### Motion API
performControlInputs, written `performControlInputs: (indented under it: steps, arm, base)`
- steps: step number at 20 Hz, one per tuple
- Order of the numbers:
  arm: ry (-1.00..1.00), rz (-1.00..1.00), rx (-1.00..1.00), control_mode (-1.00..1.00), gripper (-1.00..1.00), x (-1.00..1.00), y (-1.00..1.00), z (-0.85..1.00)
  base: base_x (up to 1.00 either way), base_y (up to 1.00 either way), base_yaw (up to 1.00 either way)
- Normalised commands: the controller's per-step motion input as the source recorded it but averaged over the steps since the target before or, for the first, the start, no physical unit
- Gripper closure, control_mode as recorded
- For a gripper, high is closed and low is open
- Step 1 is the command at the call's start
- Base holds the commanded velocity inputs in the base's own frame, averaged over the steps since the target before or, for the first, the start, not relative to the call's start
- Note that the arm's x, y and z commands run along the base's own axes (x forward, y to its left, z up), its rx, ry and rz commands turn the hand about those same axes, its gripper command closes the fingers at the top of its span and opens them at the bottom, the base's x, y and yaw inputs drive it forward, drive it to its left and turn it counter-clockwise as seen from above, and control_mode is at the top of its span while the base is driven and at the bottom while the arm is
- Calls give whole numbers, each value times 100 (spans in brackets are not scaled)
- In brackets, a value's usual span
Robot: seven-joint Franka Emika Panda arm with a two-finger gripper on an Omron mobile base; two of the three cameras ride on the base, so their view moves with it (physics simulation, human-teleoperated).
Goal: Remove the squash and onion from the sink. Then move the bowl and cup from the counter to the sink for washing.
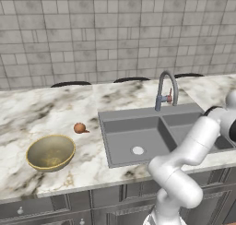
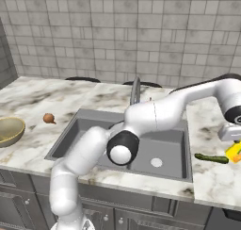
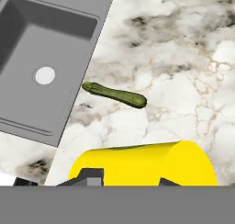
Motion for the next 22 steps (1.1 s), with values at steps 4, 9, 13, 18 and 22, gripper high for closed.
performControlInputs:
  steps: [4,9,13,18,22]
  arm:
    - [-16,0,-3,-100,100,-3,56,-4]
    - [-15,1,-7,-100,100,-2,55,-12]
    - [-11,1,-16,-100,100,7,42,-7]
    - [-5,0,-27,-100,100,8,46,2]
    - [0,0,-31,-100,100,4,29,12]
  base:
    - [0,0,0]
    - [0,0,0]
    - [0,0,0]
    - [0,0,0]
    - [0,0,0]
